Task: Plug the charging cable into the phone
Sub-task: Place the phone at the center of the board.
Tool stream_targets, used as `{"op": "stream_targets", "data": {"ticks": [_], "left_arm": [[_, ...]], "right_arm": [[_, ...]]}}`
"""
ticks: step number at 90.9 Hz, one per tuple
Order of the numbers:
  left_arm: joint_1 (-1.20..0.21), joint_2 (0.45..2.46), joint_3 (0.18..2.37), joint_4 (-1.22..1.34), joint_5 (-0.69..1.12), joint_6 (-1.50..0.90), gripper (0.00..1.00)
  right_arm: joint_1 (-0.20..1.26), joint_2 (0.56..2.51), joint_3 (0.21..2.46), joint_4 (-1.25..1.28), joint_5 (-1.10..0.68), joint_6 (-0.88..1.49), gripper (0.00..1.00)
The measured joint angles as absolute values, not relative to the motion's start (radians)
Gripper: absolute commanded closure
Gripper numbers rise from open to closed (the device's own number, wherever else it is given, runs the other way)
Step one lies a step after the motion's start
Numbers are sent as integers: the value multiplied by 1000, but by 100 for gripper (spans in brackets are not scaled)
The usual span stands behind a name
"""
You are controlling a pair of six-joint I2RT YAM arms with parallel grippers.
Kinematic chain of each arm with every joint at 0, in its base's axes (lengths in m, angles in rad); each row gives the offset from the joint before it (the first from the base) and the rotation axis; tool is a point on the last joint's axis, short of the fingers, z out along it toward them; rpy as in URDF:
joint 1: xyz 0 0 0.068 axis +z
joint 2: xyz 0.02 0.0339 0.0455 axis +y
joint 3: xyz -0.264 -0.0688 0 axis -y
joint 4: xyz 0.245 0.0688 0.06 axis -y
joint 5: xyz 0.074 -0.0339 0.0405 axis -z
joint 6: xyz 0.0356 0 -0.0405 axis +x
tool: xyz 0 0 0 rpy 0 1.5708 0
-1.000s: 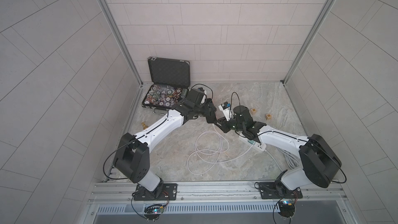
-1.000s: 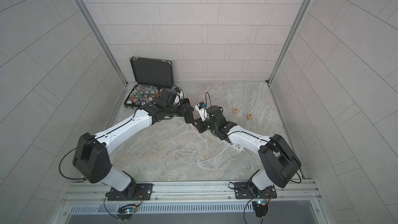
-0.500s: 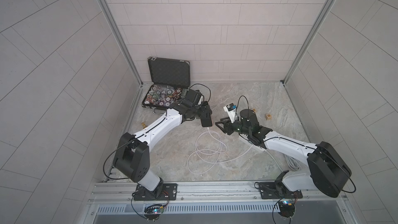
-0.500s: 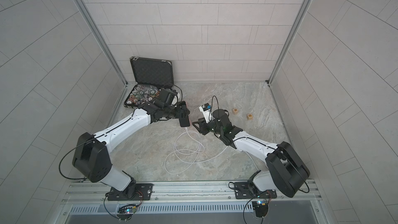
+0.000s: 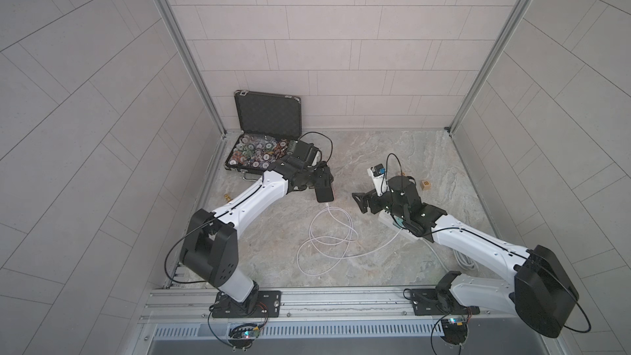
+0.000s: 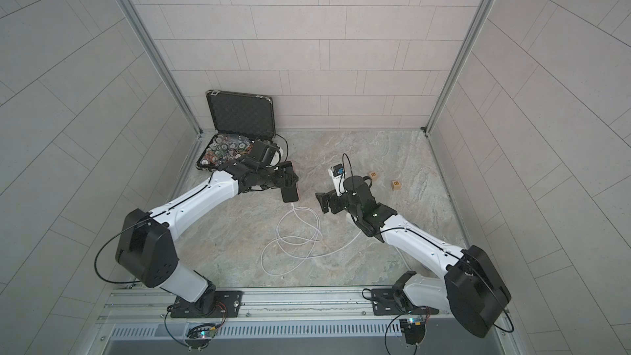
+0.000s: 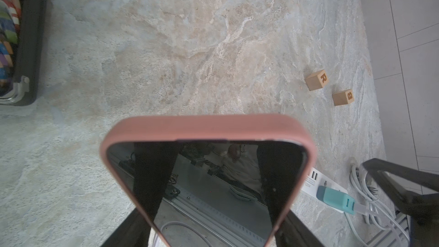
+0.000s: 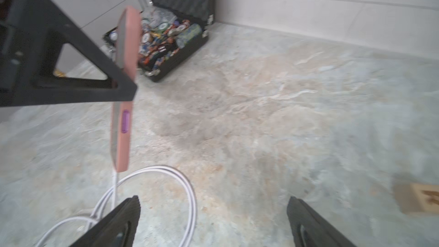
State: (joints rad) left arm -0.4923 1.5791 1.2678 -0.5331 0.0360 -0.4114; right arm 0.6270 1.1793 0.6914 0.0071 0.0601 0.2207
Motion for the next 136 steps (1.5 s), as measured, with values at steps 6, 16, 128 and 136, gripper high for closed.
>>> {"op": "stream_targets", "data": {"ticks": [6, 16, 128, 136], "left_arm": [[-489, 1579, 1269, -537, 31, -411, 36], [-485, 1582, 1275, -553, 17, -411, 36], [-489, 2304, 2121, -1102, -123, -137, 33], [-489, 2349, 2185, -1137, -126, -127, 33]], "right_arm": [[627, 1135, 673, 11, 139, 213, 0], [627, 1066, 637, 19, 229, 184, 0], [627, 981, 520, 24, 292, 165, 0], [627, 994, 520, 32, 281, 174, 0]]}}
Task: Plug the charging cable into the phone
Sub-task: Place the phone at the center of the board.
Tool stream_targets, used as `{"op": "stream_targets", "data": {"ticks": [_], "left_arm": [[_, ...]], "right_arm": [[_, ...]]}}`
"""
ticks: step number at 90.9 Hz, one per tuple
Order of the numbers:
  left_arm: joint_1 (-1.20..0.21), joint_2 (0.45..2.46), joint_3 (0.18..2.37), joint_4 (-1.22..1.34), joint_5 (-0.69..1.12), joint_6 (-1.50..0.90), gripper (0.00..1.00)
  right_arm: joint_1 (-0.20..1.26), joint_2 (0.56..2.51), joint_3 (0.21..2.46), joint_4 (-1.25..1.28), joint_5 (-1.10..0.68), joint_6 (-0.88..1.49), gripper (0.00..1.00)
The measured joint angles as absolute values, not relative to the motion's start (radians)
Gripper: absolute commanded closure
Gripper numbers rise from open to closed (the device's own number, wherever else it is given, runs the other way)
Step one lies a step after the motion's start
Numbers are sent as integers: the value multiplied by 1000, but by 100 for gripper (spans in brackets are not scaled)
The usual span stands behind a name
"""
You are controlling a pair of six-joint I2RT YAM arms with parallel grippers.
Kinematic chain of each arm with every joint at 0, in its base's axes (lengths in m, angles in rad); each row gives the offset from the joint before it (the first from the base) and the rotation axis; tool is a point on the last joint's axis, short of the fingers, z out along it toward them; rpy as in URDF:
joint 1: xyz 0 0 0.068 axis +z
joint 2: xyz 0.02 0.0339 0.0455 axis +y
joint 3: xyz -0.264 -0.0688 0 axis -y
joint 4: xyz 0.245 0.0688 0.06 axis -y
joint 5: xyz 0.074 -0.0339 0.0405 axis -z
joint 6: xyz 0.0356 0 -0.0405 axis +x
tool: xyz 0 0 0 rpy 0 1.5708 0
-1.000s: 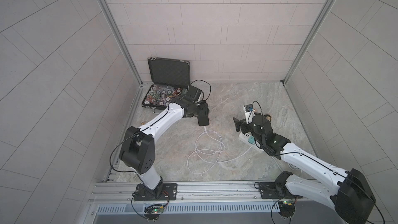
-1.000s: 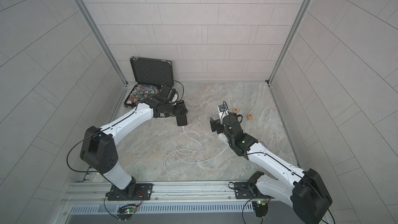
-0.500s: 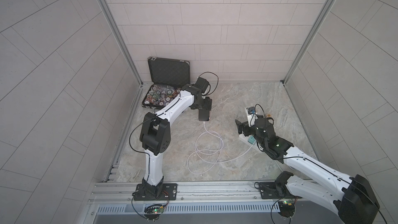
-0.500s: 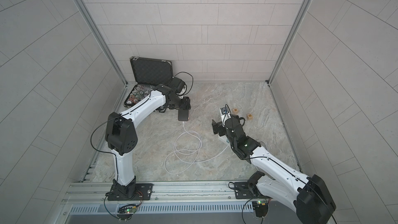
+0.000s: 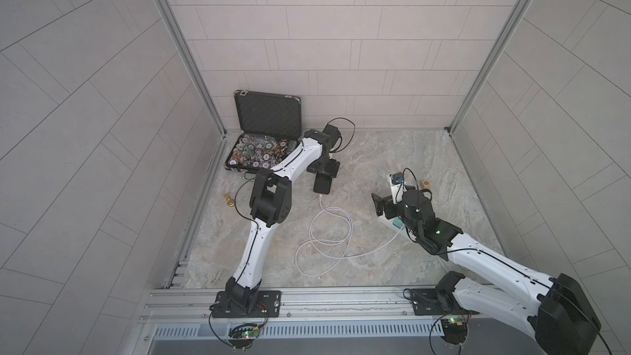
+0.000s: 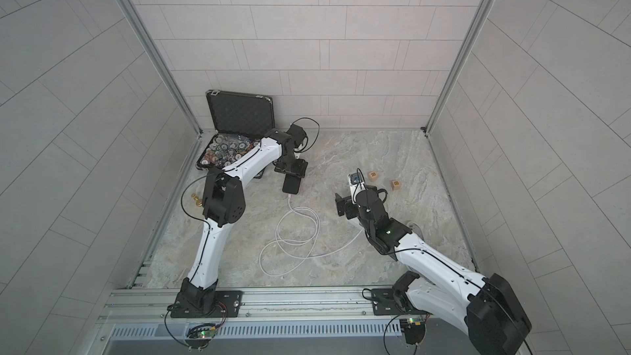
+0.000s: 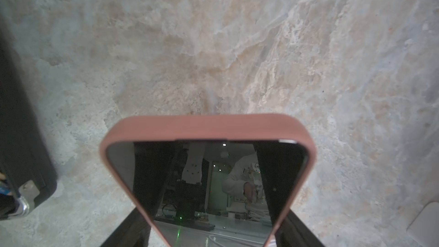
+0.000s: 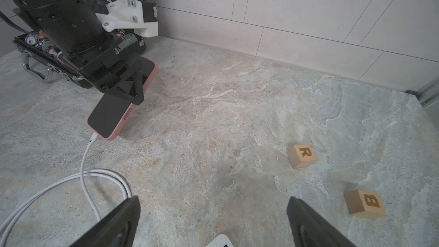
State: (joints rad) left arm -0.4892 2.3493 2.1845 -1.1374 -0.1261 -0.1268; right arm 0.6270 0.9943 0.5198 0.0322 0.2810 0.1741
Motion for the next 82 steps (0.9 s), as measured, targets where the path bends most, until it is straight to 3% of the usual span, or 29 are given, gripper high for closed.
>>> {"op": "stream_targets", "data": {"ticks": [82], "left_arm": [[-462, 2605, 2435, -1267, -94, -97, 29]], "right_arm": [[627, 1037, 520, 76, 226, 229, 0]]}}
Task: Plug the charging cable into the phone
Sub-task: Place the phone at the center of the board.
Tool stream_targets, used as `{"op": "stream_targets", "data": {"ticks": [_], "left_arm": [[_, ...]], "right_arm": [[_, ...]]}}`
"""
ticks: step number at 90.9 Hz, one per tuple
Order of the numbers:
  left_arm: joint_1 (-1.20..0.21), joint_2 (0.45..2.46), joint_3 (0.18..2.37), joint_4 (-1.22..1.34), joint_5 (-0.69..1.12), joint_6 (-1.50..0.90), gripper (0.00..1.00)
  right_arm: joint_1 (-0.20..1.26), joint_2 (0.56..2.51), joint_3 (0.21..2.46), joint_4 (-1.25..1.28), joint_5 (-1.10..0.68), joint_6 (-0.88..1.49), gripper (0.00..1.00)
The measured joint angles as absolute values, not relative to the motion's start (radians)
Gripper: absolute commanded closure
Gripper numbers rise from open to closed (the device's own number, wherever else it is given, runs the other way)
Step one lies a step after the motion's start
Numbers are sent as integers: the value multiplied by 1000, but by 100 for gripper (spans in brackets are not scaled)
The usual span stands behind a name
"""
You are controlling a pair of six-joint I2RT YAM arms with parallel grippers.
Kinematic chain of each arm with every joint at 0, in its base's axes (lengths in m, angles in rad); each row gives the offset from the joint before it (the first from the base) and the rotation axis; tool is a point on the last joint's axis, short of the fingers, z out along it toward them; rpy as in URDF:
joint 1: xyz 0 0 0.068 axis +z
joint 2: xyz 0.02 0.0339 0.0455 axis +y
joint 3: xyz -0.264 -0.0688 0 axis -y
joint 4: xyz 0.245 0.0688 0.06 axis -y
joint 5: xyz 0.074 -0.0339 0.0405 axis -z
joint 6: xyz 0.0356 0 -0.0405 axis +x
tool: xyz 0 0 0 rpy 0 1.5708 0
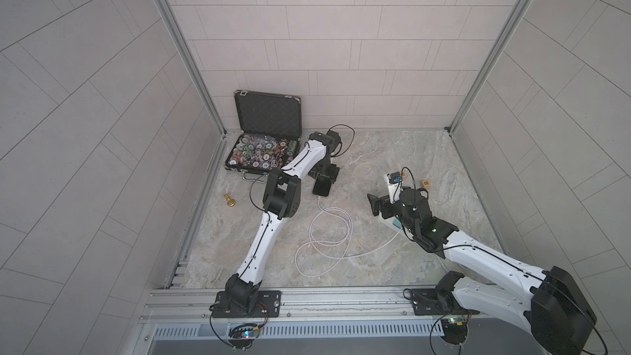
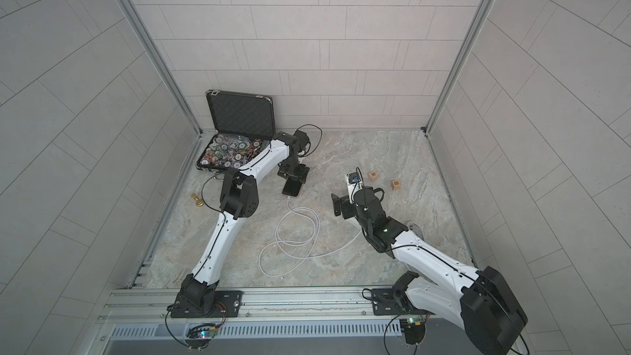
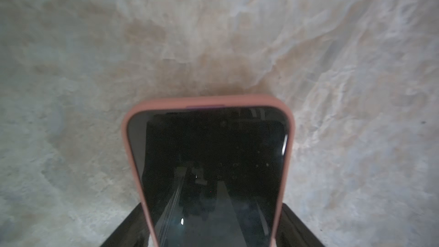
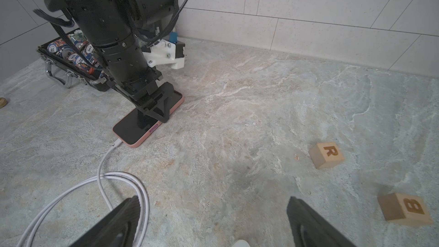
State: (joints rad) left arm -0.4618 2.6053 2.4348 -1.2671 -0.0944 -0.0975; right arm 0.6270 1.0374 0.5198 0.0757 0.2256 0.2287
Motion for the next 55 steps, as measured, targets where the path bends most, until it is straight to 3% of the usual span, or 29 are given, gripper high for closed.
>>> {"op": "stream_targets", "data": {"ticks": [55], "left_arm": [[-445, 2606, 2436, -1270, -64, -99, 24]], "right_arm": [[627, 1028, 520, 76, 221, 228, 0]]}}
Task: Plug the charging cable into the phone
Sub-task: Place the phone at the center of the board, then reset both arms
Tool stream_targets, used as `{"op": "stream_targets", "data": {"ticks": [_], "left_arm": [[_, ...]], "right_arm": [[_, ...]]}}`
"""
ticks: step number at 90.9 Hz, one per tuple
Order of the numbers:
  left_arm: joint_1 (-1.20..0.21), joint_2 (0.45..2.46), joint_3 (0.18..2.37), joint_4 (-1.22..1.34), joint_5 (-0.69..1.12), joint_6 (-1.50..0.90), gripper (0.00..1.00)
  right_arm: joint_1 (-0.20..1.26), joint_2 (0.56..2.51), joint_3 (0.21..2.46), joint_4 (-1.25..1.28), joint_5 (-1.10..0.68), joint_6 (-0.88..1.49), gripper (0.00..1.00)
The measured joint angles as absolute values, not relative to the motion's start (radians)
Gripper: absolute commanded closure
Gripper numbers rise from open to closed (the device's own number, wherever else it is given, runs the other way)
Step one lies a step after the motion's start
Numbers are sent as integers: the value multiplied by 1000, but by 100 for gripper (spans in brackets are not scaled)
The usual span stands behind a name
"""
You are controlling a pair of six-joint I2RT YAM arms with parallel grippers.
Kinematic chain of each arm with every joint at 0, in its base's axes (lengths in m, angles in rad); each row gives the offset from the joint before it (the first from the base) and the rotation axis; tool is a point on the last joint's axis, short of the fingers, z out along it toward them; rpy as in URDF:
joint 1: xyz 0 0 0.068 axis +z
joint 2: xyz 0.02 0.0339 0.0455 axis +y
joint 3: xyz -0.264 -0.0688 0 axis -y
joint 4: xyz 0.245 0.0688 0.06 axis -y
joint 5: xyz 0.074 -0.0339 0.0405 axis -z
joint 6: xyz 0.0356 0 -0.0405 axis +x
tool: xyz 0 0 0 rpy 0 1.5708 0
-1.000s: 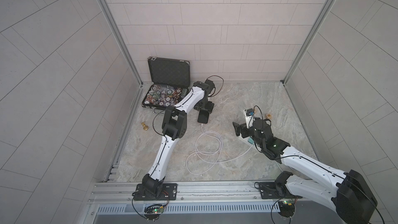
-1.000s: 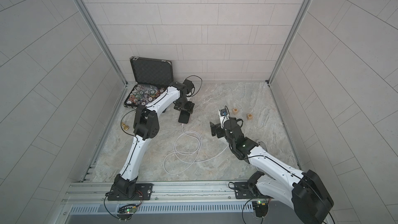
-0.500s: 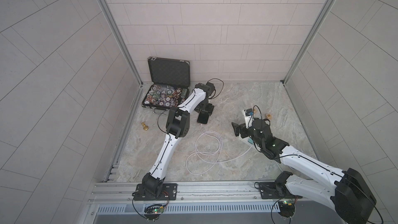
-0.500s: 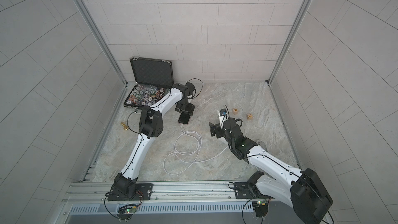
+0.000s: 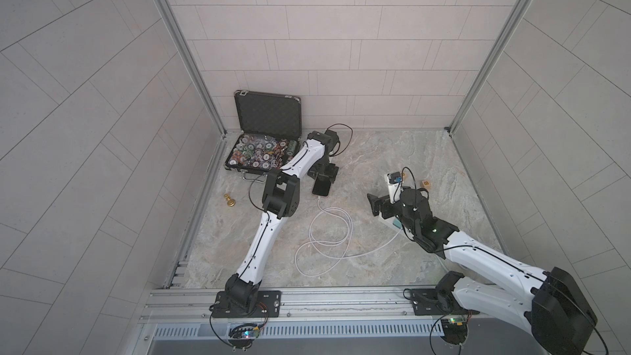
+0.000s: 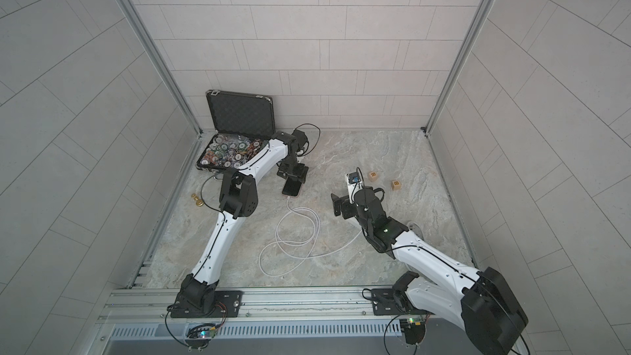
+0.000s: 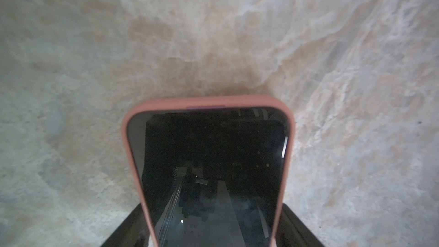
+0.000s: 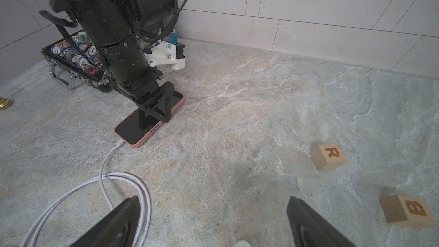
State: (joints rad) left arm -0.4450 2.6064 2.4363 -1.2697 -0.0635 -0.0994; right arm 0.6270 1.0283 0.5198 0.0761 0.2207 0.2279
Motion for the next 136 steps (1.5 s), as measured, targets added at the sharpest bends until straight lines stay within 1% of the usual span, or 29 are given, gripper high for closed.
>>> {"op": "stream_targets", "data": {"ticks": [6, 24, 31, 35, 38, 51, 64, 77, 83, 93, 104, 113, 121, 128, 136], "left_arm": [[-445, 2606, 2436, -1270, -57, -99, 21], [-444, 2606, 2436, -1269, -50, -96, 20], [-443, 2606, 2436, -1269, -52, -96, 11], [-443, 2606, 2436, -1267, -54, -92, 2], [-442, 2605, 2436, -1266, -55, -92, 0], [-434, 2589, 2436, -1263, -48, -105, 0], [-422, 2529, 2436, -1251, -17, -109, 0], [-414, 2406, 2433, -1231, 46, -112, 0], [-408, 2322, 2394, -1196, 69, -107, 0], [-396, 2119, 2193, -1077, 93, -95, 0], [-362, 1887, 1851, -857, 147, -81, 0], [-289, 1709, 1514, -606, 205, -97, 0], [-205, 1581, 1242, -389, 236, -112, 0], [-150, 1499, 1087, -281, 239, -104, 0], [-127, 1423, 993, -216, 235, -83, 0]], "right_arm": [[627, 1023, 520, 76, 221, 228, 0], [627, 1008, 520, 75, 221, 228, 0], [627, 1003, 520, 75, 221, 228, 0], [627, 1001, 520, 74, 221, 228, 0], [627, 1000, 520, 74, 221, 228, 0], [627, 989, 520, 62, 222, 224, 0], [627, 960, 520, 43, 230, 217, 0], [627, 919, 520, 13, 270, 206, 0], [620, 911, 520, 11, 305, 206, 0], [564, 915, 520, 1, 337, 206, 0], [461, 924, 533, -29, 350, 206, 0], [339, 934, 540, -19, 325, 196, 0], [192, 968, 538, 19, 262, 194, 0], [85, 1005, 513, 90, 207, 188, 0], [41, 1045, 452, 188, 176, 163, 0]]}}
